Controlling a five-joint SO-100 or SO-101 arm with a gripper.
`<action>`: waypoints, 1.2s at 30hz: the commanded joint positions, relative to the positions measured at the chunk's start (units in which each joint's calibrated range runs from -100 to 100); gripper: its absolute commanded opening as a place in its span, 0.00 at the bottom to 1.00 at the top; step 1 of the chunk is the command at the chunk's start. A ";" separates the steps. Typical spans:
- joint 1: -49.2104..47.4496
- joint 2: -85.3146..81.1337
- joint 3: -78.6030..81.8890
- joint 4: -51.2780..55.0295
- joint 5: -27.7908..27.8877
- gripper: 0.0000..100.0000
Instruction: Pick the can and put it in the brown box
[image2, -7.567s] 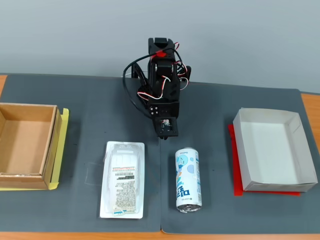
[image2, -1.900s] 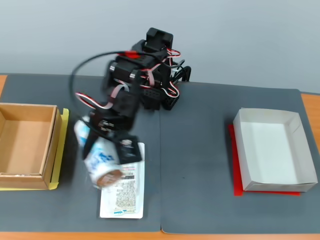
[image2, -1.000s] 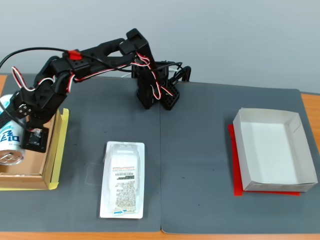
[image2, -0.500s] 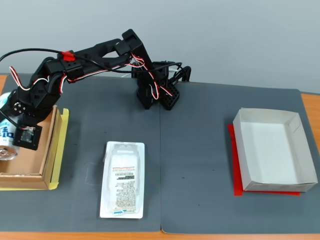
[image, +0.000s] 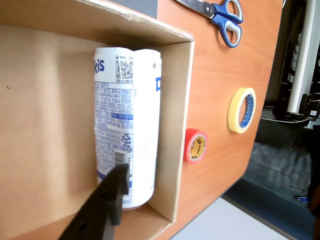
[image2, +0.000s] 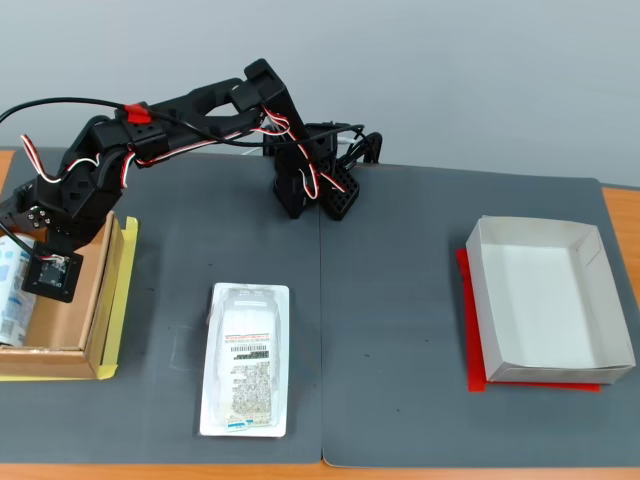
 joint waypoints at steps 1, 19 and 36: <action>-1.06 -4.41 -2.32 5.24 -0.40 0.39; -10.57 -31.68 -2.32 25.97 -21.66 0.15; -29.17 -61.59 16.23 40.20 -22.81 0.15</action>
